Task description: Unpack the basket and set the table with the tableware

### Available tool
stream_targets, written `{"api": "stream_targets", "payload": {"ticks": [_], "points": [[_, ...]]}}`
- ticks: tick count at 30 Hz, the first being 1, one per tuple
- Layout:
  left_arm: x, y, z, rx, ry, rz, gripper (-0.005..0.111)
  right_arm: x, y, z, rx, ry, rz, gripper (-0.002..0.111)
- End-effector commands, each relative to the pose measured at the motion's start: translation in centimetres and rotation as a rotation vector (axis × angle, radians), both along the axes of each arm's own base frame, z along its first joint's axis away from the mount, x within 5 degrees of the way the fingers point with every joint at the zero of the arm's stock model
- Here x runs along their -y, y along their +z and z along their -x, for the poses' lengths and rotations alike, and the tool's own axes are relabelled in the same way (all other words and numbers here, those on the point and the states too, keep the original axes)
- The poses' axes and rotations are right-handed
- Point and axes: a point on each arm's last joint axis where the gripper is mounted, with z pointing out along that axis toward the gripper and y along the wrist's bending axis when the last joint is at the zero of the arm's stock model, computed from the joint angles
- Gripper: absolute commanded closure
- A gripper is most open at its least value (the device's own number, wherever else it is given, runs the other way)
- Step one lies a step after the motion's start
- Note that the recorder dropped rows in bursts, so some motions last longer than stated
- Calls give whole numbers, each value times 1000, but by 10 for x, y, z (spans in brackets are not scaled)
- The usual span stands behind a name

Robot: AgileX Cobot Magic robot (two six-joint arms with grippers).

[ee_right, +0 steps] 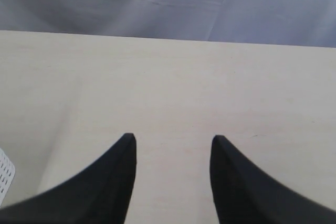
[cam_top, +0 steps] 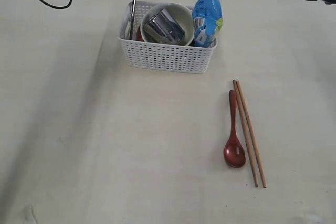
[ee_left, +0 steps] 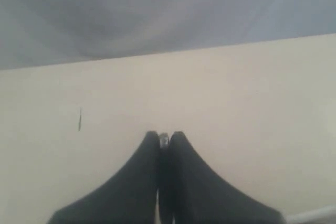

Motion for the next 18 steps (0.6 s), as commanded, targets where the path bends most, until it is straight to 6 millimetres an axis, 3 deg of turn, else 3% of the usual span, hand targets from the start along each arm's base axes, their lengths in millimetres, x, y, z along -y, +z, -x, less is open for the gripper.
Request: {"api": "stream_targets", "payload": {"ticks": [1,18], "points": [[1,3,0,9,-25,-27,107,1,2,0,16,5,-1,64],[-1,101,27,150,-124,-67,107,1,3,0,27,16,1,64]]}}
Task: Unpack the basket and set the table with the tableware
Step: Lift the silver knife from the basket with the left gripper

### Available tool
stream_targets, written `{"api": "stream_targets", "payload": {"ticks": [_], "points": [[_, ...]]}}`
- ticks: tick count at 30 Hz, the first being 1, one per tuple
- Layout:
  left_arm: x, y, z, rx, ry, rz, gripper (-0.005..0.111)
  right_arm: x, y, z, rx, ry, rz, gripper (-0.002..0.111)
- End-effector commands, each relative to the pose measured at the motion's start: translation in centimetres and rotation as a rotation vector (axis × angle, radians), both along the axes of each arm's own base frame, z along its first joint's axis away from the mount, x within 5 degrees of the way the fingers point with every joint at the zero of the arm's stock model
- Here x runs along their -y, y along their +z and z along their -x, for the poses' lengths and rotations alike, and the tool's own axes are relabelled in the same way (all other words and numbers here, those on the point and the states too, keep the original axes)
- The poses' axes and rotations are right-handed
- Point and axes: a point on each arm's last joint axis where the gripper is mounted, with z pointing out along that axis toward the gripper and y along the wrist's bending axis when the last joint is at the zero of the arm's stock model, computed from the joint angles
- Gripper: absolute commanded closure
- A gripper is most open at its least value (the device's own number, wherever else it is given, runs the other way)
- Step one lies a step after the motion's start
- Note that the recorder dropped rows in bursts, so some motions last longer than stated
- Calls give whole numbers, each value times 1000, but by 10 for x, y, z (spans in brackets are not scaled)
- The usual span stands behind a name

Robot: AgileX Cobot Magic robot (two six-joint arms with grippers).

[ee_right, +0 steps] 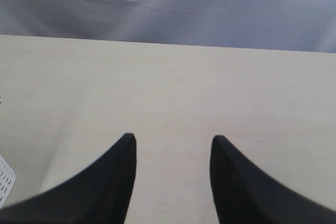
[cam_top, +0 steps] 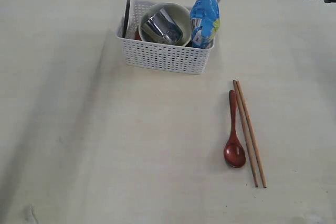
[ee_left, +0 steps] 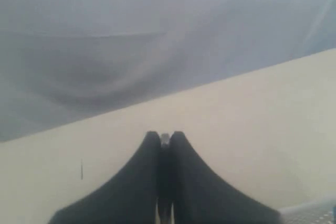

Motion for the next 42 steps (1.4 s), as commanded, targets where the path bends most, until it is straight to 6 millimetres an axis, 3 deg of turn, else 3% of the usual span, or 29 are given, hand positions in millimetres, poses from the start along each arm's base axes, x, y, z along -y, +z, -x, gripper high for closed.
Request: {"api": "stream_targets", "payload": {"ticks": [1,7,15,20,25,31,37,42], "points": [[0,30,11,34,-44,-20,107,1,2,0,21,12,5,64],[-1,52,31,26,-89,-31,107,-17,-2,3,32,80,-4,64],[-21,64,80,84,-3,-36,107,-81,-2,16,53,288,-5,64],[-34,66,113,138,68,-31,107,-135,7,41,79,455,-26,64],[-45,70,143,190,144,14,107,-175,15,79,177,653,-135,64],[-36,71,182,246,120,16,107,-185,22,97,288,753,-341,64],[-14,78,208,284,35,41,107,-191,24,103,271,823,-411,51],[4,87,224,295,-43,69,107,-194,22,109,247,890,-412,51]]}}
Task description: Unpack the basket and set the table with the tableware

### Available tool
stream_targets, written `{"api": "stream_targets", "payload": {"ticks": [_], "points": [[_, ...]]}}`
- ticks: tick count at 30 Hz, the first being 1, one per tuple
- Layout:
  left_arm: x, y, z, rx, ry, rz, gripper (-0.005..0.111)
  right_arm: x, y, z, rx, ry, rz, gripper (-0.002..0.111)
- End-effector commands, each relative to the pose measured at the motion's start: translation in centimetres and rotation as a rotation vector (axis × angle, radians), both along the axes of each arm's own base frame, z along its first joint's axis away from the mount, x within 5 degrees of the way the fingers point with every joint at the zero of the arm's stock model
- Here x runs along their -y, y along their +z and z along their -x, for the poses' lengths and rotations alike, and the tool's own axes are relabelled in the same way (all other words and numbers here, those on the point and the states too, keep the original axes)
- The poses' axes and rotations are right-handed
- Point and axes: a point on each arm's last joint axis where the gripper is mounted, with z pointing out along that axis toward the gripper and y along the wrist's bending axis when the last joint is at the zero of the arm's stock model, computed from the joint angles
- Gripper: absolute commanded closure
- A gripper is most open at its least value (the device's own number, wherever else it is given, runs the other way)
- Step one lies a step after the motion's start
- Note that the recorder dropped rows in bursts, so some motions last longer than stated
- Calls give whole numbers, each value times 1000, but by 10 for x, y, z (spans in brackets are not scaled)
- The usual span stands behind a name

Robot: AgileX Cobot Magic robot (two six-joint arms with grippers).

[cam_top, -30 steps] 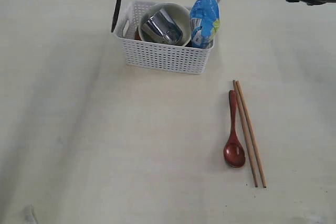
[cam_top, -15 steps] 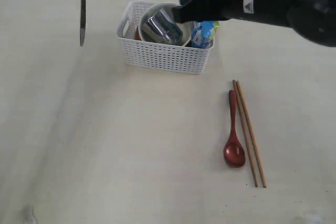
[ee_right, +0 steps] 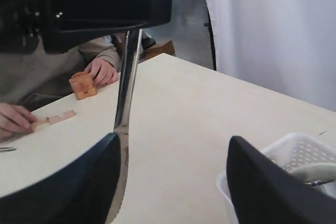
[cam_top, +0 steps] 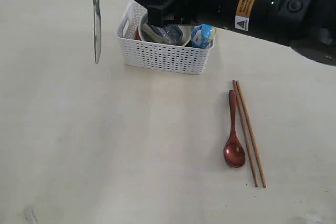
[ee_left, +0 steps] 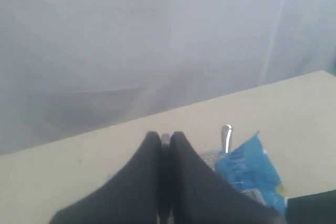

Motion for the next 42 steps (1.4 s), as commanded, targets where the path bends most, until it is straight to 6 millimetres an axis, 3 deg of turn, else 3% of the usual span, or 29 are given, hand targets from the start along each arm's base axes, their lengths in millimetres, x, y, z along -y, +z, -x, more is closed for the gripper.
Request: {"api": "stream_targets", "payload": {"ticks": [1,4,12,20,31,42], "points": [[11,10,15,24,-53,32,107,-2,0,6,10,63,1,51],[14,10,26,37,-70,41,107,-2,-4,11,13,95,-11,51],[-4,-3,51,54,-5,139,107,-3,-8,25,85,206,-55,51],[-3,-4,55,2,-22,200,107,-5,-1,30,121,263,-125,51],[20,-2,68,25,-138,173,107,-10,-19,23,21,253,-144,51],[23,-2,70,21,-147,194,107,-19,-20,27,21,263,-186,51]]}}
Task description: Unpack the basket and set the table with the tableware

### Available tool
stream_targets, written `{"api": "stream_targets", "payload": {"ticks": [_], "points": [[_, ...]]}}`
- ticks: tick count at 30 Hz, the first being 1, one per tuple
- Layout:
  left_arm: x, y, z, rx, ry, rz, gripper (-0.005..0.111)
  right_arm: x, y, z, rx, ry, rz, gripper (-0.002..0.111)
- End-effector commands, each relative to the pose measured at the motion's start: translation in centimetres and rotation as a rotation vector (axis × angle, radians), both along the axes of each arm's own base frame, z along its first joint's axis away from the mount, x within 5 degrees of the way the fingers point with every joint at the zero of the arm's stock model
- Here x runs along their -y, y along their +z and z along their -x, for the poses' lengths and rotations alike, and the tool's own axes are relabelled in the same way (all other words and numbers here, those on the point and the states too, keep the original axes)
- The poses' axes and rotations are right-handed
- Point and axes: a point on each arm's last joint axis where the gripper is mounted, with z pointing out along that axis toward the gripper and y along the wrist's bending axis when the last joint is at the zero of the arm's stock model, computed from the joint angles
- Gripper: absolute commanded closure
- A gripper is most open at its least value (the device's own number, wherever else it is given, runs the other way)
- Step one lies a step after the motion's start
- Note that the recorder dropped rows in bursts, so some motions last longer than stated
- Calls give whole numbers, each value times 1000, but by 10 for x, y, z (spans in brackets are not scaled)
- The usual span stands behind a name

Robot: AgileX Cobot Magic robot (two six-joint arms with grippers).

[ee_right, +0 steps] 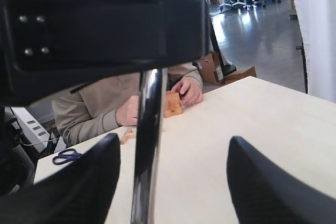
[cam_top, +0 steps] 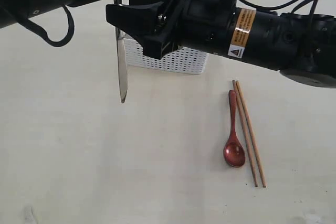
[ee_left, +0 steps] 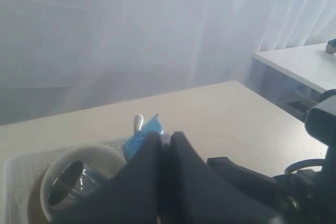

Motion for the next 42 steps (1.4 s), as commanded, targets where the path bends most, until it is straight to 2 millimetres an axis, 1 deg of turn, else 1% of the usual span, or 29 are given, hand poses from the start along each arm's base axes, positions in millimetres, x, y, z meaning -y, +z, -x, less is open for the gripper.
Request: {"api": "stream_targets", "payload": {"ticks": [1,4,11,15,16,26,28,29,31,34,35,40,42], "points": [[-1,3,2,12,4,26,107,-5,-1,4,-3,-3,-1,51],[-1,3,2,11,4,25,107,-8,-3,5,-5,-13,18,51],[0,2,2,-1,-3,19,107,-11,-1,7,7,-32,2,52],[0,1,3,-10,-8,14,107,-11,-5,5,-11,-53,38,68],[0,1,3,-11,-9,13,107,-11,-6,5,-21,-56,47,70],[1,-1,4,-10,-29,-21,107,-10,-8,5,-76,-60,47,70],[2,-1,4,1,-35,-36,107,-11,-8,5,-85,-51,51,71],[2,-1,4,1,-35,-36,107,-11,-9,6,-83,-44,57,74],[2,-1,4,1,-35,-36,107,-11,-10,7,-78,-26,70,85],[2,-1,4,1,-35,-36,107,-11,-10,7,-94,-27,64,105],[2,-1,4,1,-35,-36,107,-11,-10,7,-99,-27,62,109],[2,-1,4,-3,-37,-38,107,-11,-10,7,-107,-27,59,109],[2,-1,4,-8,-34,-31,103,-11,-10,7,-107,-27,59,109]]}}
